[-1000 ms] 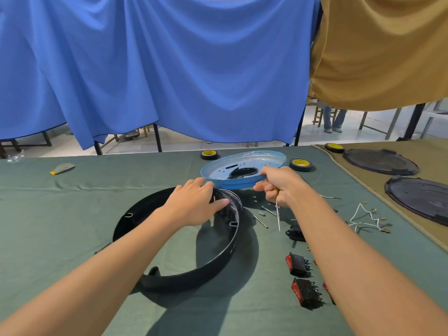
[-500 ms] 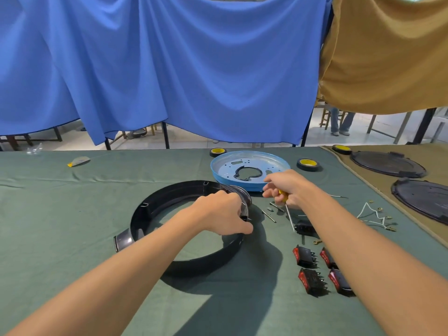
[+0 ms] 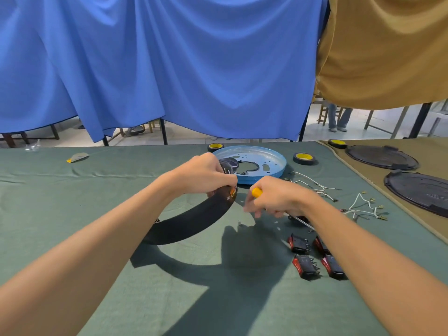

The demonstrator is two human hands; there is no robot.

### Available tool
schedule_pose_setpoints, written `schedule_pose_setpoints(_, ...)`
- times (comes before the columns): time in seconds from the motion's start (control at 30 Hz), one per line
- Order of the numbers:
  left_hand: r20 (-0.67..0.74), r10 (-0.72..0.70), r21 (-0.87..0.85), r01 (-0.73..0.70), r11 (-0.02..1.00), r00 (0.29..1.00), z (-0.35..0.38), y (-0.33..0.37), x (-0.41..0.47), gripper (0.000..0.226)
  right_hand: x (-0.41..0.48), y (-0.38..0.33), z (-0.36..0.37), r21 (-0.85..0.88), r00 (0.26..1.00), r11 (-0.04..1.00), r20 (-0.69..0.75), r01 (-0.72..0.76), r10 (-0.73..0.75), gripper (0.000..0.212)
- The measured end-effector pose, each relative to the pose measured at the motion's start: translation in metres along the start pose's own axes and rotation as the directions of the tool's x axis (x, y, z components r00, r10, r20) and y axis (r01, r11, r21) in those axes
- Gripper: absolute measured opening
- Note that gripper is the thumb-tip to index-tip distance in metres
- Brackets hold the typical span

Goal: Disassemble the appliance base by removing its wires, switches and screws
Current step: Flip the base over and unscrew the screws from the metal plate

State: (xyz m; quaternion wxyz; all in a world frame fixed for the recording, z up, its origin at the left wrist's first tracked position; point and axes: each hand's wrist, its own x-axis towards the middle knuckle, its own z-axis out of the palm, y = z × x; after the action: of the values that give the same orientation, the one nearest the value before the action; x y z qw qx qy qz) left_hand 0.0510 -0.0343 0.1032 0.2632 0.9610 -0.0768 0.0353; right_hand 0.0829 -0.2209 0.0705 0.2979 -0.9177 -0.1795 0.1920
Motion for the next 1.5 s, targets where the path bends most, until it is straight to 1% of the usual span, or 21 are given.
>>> schedule_pose_setpoints(0.03, -0.015, -0.007, -0.004, 0.007, 1.0, 1.0, 0.001, 0.0, 0.0, 0.041, -0.003, -0.005, 0.004, -0.109, 0.999, 0.994, 0.023, 0.025, -0.022, 0.023)
schedule_pose_setpoints(0.07, -0.022, -0.012, -0.001, 0.012, 1.0, 1.0, 0.002, -0.001, 0.001, 0.041, -0.004, -0.01, 0.009, -0.183, 0.999, 0.982, 0.038, 0.04, -0.033, 0.027)
schedule_pose_setpoints(0.1, -0.024, -0.015, 0.005, 0.015, 1.0, 1.0, 0.003, -0.001, 0.001, 0.04, -0.005, -0.014, 0.015, -0.212, 0.998, 0.976, 0.044, 0.042, -0.033, 0.03)
schedule_pose_setpoints(0.17, -0.021, -0.02, 0.015, 0.02, 1.0, 1.0, 0.005, -0.001, 0.001, 0.039, -0.003, -0.018, 0.026, -0.222, 0.999, 0.974, 0.022, 0.036, -0.032, 0.029)
schedule_pose_setpoints(0.27, -0.01, -0.023, 0.014, 0.024, 1.0, 1.0, 0.009, 0.0, -0.002, 0.042, 0.0, -0.018, 0.03, -0.278, 0.998, 0.96, -0.048, 0.015, -0.03, 0.024)
schedule_pose_setpoints(0.33, -0.004, -0.031, 0.023, 0.031, 0.999, 1.0, 0.013, -0.001, -0.004, 0.042, -0.001, -0.013, 0.023, -0.311, 0.992, 0.95, -0.123, -0.004, -0.036, 0.017)
schedule_pose_setpoints(0.47, 0.034, -0.066, 0.043, 0.065, 0.997, 0.997, 0.028, -0.001, -0.009, 0.041, -0.003, 0.004, 0.005, -0.287, 0.932, 0.955, -0.359, -0.071, -0.038, 0.007)
schedule_pose_setpoints(0.53, 0.041, -0.068, 0.065, 0.065, 0.996, 0.997, 0.036, -0.001, -0.01, 0.039, -0.003, 0.011, 0.005, -0.282, 0.91, 0.954, -0.413, -0.097, -0.03, 0.004)
schedule_pose_setpoints(0.7, 0.033, -0.102, 0.219, 0.093, 0.971, 0.994, 0.053, -0.001, -0.008, 0.038, 0.002, 0.017, 0.029, -0.355, 0.902, 0.93, -0.426, -0.092, -0.073, 0.02)
schedule_pose_setpoints(0.83, 0.002, -0.088, 0.22, 0.085, 0.972, 0.996, 0.057, -0.003, -0.012, 0.042, 0.008, 0.016, 0.039, -0.38, 0.875, 0.92, -0.473, -0.094, -0.106, 0.009)
schedule_pose_setpoints(0.93, -0.017, -0.068, 0.22, 0.07, 0.973, 0.998, 0.058, -0.004, -0.017, 0.043, 0.009, 0.014, 0.041, -0.39, 0.888, 0.916, -0.449, -0.097, -0.097, 0.009)
schedule_pose_setpoints(0.97, -0.021, -0.058, 0.227, 0.061, 0.972, 0.998, 0.058, -0.003, -0.019, 0.043, 0.007, 0.013, 0.039, -0.393, 0.882, 0.915, -0.459, -0.094, -0.107, 0.011)
schedule_pose_setpoints(1.03, -0.03, -0.027, 0.253, 0.034, 0.967, 0.999, 0.057, -0.003, -0.023, 0.042, 0.001, 0.01, 0.03, -0.365, 0.859, 0.929, -0.492, -0.058, -0.14, 0.016)
schedule_pose_setpoints(1.1, -0.043, 0.011, 0.285, 0.002, 0.959, 0.999, 0.056, -0.002, -0.028, 0.041, -0.007, 0.007, 0.02, -0.298, 0.858, 0.954, -0.486, 0.016, -0.166, 0.015)
schedule_pose_setpoints(1.13, -0.047, 0.031, 0.303, -0.015, 0.953, 0.998, 0.056, -0.002, -0.03, 0.04, -0.011, 0.006, 0.015, -0.284, 0.861, 0.957, -0.471, 0.055, -0.19, 0.015)
schedule_pose_setpoints(1.2, -0.053, 0.072, 0.347, -0.049, 0.937, 0.996, 0.057, 0.0, -0.034, 0.035, -0.021, 0.005, 0.006, -0.327, 0.843, 0.935, -0.458, 0.134, -0.281, 0.009)
schedule_pose_setpoints(1.23, -0.057, 0.088, 0.366, -0.062, 0.929, 0.994, 0.057, 0.0, -0.036, 0.033, -0.026, 0.005, 0.004, -0.36, 0.818, 0.916, -0.464, 0.177, -0.34, 0.009)
schedule_pose_setpoints(1.27, -0.058, 0.102, 0.379, -0.072, 0.922, 0.993, 0.057, 0.0, -0.038, 0.031, -0.032, 0.005, 0.003, -0.385, 0.789, 0.897, -0.472, 0.218, -0.395, 0.015)
schedule_pose_setpoints(1.33, -0.064, 0.135, 0.4, -0.098, 0.911, 0.989, 0.057, -0.002, -0.045, 0.031, -0.043, 0.005, 0.002, -0.445, 0.732, 0.849, -0.472, 0.283, -0.492, 0.02)
schedule_pose_setpoints(1.43, -0.129, 0.228, 0.492, -0.138, 0.86, 0.965, 0.063, -0.008, -0.057, 0.035, -0.062, 0.006, 0.009, -0.579, 0.647, 0.74, -0.425, 0.344, -0.633, 0.021)
schedule_pose_setpoints(1.5, -0.179, 0.303, 0.572, -0.151, 0.806, 0.936, 0.069, -0.014, -0.067, 0.035, -0.075, 0.008, 0.02, -0.676, 0.587, 0.631, -0.351, 0.38, -0.73, 0.02)
